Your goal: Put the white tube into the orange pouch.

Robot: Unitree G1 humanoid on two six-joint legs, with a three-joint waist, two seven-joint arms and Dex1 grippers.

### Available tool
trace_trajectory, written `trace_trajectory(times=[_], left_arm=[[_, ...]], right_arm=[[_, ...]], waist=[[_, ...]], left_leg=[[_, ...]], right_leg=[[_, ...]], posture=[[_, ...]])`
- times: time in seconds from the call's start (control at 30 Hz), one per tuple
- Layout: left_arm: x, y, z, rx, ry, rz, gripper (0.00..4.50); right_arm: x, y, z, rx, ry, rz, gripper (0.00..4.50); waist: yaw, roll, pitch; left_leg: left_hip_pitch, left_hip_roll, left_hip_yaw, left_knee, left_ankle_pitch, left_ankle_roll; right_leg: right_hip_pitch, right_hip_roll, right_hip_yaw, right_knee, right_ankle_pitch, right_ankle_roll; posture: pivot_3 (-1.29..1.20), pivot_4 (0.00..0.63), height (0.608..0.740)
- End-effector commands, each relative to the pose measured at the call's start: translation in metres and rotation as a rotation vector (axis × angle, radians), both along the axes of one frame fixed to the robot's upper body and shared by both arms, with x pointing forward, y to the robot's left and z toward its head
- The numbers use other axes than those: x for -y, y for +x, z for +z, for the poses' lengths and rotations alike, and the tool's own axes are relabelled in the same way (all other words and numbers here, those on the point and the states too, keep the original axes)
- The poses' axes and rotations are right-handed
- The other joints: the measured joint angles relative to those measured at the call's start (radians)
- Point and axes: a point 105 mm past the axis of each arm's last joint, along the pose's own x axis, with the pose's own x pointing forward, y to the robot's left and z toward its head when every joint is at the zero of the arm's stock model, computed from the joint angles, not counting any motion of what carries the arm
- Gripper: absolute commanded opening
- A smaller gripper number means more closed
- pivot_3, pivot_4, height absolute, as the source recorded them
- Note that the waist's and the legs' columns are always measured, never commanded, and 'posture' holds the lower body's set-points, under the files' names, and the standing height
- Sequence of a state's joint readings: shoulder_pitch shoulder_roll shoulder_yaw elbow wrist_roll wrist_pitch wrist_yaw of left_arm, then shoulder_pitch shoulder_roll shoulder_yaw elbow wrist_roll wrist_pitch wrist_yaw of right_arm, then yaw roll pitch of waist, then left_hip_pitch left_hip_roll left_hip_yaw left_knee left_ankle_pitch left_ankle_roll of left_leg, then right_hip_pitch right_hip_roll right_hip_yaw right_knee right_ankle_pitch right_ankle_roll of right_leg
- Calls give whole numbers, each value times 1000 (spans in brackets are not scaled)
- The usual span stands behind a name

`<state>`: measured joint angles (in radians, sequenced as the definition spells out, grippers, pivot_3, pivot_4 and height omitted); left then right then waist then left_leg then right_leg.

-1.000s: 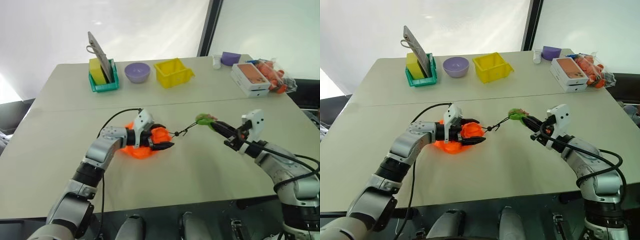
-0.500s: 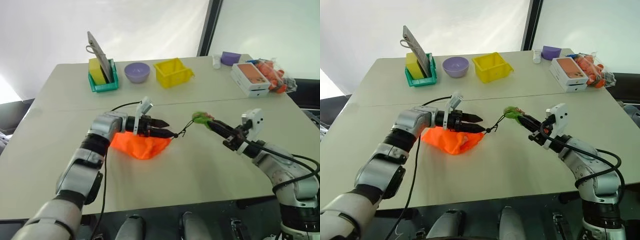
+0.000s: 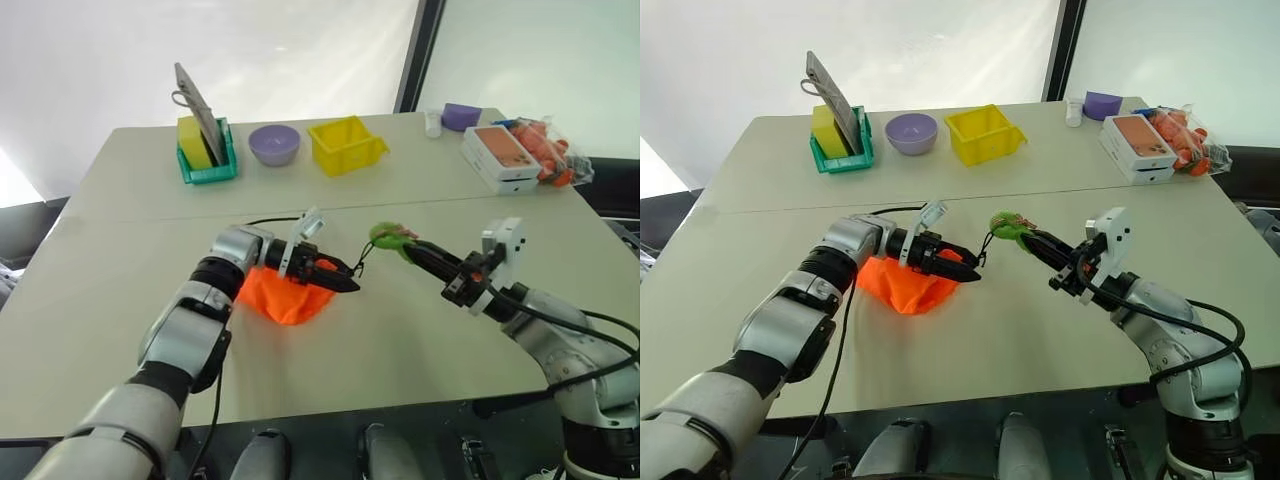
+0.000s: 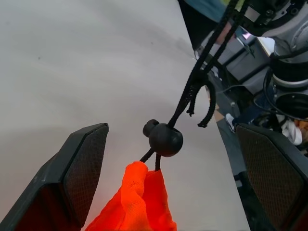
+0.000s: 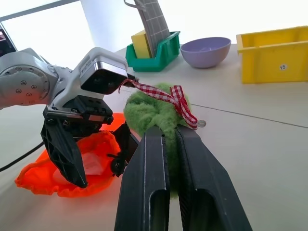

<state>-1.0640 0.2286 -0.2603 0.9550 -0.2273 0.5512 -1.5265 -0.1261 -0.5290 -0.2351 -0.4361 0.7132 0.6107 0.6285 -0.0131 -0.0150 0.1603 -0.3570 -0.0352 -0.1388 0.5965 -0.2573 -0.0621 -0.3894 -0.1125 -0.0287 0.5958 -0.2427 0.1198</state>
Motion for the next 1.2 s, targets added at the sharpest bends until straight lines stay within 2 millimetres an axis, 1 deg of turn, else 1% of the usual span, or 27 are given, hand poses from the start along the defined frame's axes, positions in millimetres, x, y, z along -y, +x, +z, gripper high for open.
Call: trace_trajectory(times=[0.03, 0.07, 0.17, 0.2, 0.23, 0.3, 0.33, 0.37, 0.4, 0.67, 0.8, 0.93, 1.1, 1.2], left_arm=[[0, 1, 9, 58, -4, -34, 4463], [-1, 1, 8, 64, -1, -38, 4463], [-1, 1, 7, 85, -6, -43, 3641], [-1, 1, 8, 90, -11, -43, 3085], [-1, 2, 9, 95, -26, -37, 2715], [-2, 3, 10, 106, -38, -30, 1610], [-2, 3, 10, 114, -36, -28, 1177], [-3, 3, 9, 126, -31, -29, 594], [-4, 3, 8, 139, -27, -27, 213], [-9, 8, 7, 207, -18, 5, 213], [-12, 8, 9, 273, -18, 5, 213], [-16, 8, 9, 377, -5, 4, 213], [-23, 4, 4, 433, 26, -8, 213], [-28, -1, 0, 435, 51, -20, 213]], right_arm=[[-4, -5, 12, 52, -2, 20, 0], [-4, -5, 12, 52, -3, 21, 0], [-6, -5, 11, 50, -5, 24, 0], [-6, -4, 11, 50, -5, 25, 0], [-6, -4, 10, 49, -7, 26, 0], [-7, -4, 10, 47, -9, 29, 0], [-7, -4, 9, 47, -11, 30, 0], [-7, -4, 9, 47, -11, 30, 0], [-7, -4, 9, 47, -12, 30, 0], [-3, 2, 13, 67, -17, 4, 0], [0, 2, 16, 77, -15, -2, 0], [6, 6, 20, 104, -15, -46, 0], [17, 18, 14, 109, -53, -146, 0], [29, 29, 5, 94, -108, -228, 0]], waist=[[1, 0, 0], [1, 0, 0], [1, 0, 0], [1, 0, 0], [1, 0, 0], [1, 0, 0], [1, 0, 0], [1, 0, 0], [1, 0, 0], [1, 0, 0], [0, 0, 0], [1, 0, 0], [1, 0, 0], [0, 1, 0]], left_leg=[[0, 0, 0, 0, 0, 0], [0, 0, 0, 0, 0, 0], [0, 0, 0, 0, 0, 0], [0, 0, 0, 0, 0, 0], [0, 0, 0, 0, 0, 0], [0, 0, 0, 0, 0, 0], [0, 0, 0, 0, 0, 0], [0, 0, 0, 0, 0, 0], [0, 0, 0, 0, 0, 0], [0, 0, 0, 0, 0, 0], [1, 0, 0, 1, 0, 0], [1, 0, 0, 1, 0, 0], [1, 0, 0, 1, 0, 0], [1, 0, 0, 1, 0, 0]], right_leg=[[0, 0, 0, 0, 0, 0], [0, 0, 0, 0, 0, 0], [0, 0, 0, 0, 0, 0], [0, 0, 0, 0, 0, 0], [0, 0, 0, 0, 0, 0], [0, 0, 0, 0, 0, 0], [0, 0, 0, 0, 0, 0], [0, 0, 0, 0, 0, 0], [0, 0, 0, 0, 0, 0], [0, 0, 0, 1, 0, 0], [0, 0, 0, 2, 0, 0], [0, 0, 0, 1, 0, 0], [1, 0, 0, 2, 1, 0], [1, 0, 0, 2, 1, 0]], posture=[[0, 150, 740], [0, 150, 740], [0, 150, 740], [0, 150, 740], [0, 150, 740], [0, 150, 740], [0, 150, 740], [0, 150, 740], [0, 150, 740], [0, 150, 740], [0, 150, 740], [0, 150, 740], [0, 150, 740], [0, 150, 740]])
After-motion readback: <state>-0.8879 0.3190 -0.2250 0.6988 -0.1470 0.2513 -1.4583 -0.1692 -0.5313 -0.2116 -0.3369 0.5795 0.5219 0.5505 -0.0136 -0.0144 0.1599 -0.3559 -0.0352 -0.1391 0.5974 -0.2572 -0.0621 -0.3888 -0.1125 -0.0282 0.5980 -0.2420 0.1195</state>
